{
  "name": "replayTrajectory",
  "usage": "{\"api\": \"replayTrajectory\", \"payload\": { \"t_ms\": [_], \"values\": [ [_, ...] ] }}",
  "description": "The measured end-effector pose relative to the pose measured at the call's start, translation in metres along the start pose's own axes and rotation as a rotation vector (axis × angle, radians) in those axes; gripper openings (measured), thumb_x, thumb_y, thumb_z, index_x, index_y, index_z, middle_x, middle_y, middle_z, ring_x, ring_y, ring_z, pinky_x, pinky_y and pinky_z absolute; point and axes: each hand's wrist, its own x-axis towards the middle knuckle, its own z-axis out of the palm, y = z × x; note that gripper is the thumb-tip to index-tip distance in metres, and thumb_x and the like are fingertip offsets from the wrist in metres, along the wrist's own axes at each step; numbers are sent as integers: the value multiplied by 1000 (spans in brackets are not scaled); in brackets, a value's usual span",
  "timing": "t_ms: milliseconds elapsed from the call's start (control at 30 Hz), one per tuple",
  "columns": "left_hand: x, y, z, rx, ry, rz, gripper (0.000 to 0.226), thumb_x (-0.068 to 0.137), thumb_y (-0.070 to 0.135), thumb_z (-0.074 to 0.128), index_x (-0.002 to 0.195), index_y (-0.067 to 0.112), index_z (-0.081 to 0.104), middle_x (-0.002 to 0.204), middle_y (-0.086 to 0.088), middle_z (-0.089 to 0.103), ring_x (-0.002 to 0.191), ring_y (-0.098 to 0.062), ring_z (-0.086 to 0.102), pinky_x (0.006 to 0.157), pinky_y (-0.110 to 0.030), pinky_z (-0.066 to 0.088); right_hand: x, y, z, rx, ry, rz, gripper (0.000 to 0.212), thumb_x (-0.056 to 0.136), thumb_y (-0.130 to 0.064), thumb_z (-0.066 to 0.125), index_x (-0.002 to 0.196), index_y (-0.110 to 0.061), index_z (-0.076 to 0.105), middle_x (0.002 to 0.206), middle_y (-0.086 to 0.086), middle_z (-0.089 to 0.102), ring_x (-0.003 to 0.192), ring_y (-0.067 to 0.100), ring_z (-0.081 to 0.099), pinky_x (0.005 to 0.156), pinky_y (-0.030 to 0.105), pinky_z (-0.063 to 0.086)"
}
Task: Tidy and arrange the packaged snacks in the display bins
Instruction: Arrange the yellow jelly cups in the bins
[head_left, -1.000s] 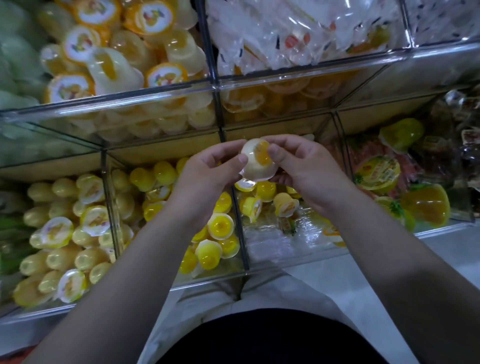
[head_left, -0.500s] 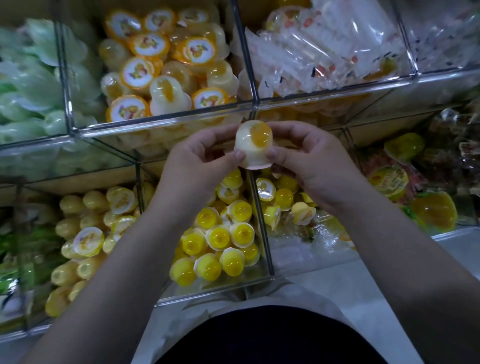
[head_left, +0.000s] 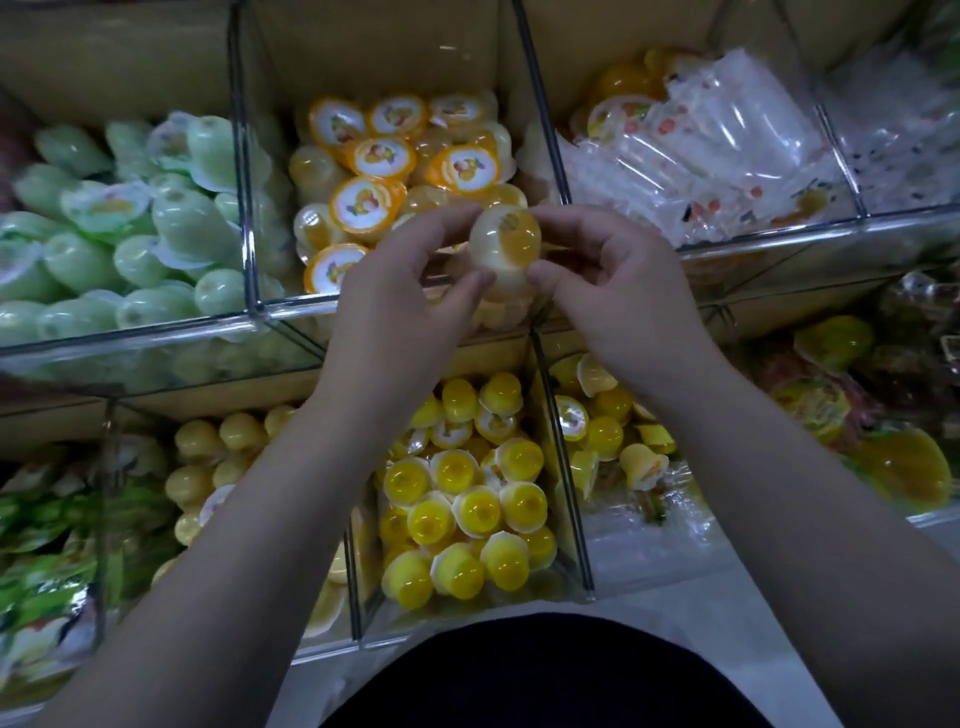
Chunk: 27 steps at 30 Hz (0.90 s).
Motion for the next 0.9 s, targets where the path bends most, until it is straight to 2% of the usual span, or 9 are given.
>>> {"api": "replayTrajectory", "payload": {
  "t_ms": [133, 267, 367, 467, 600, 700, 767, 900],
  "values": [
    [13, -4, -1, 208, 18, 84, 39, 90, 20, 65, 129, 22, 59, 122, 10, 63, 111, -9, 59, 92, -24, 49, 14, -1, 7, -55, 18, -8, 36, 88, 3, 62, 112, -23, 61, 111, -6, 66, 107, 5, 63, 95, 21, 50],
    [28, -7, 2, 375, 0, 81, 46, 91, 19, 64, 137, 19, 54, 133, 3, 60, 123, -15, 52, 99, -20, 35, 28, 4, 10, -146, 38, -15, 38, 88, 0, 61, 112, -30, 58, 107, -13, 64, 108, 7, 61, 97, 26, 49],
    [36, -12, 8, 437, -33, 48, 48, 91, 17, 64, 138, 20, 52, 132, 1, 60, 125, -19, 52, 117, -42, 20, 38, 7, 10, -257, 7, 16, 40, 89, -5, 62, 127, -20, 58, 117, -7, 63, 113, 9, 58, 99, 29, 47],
    [43, -18, 12, 514, -42, 16, 49, 92, 19, 63, 139, 22, 51, 132, 2, 60, 126, -20, 51, 118, -52, 10, 46, 7, 9, -367, -27, 39, 44, 91, -9, 61, 133, -21, 55, 125, -7, 60, 117, 7, 55, 99, 24, 45],
    [44, -21, 15, 568, -53, -7, 48, 92, 20, 63, 138, 22, 52, 128, 0, 61, 125, -24, 50, 116, -55, 9, 54, 6, 10, -517, -86, 38, 45, 92, -11, 61, 136, -22, 53, 131, -5, 57, 122, 9, 51, 97, 21, 40],
    [46, -26, 15, 577, -50, 6, 45, 91, 19, 64, 135, 21, 56, 126, -2, 63, 124, -27, 51, 115, -56, 19, 60, 4, 11, -593, -149, 67, 46, 92, -10, 60, 136, -20, 52, 133, -1, 58, 124, 13, 52, 99, 25, 42],
    [47, -28, 14, 565, -44, 33, 42, 90, 19, 65, 131, 19, 60, 123, -4, 65, 120, -28, 53, 111, -51, 29, 63, 3, 12, -685, -189, 64, 45, 92, -9, 60, 134, -20, 53, 130, 2, 61, 122, 16, 55, 97, 28, 45],
    [48, -29, 13, 540, -47, 31, 38, 92, 18, 63, 129, 15, 61, 125, -6, 62, 121, -25, 49, 101, -26, 26, 66, 2, 12, -723, -249, 97, 46, 92, -13, 62, 137, -18, 51, 132, 4, 59, 123, 19, 54, 101, 34, 46]
  ]
}}
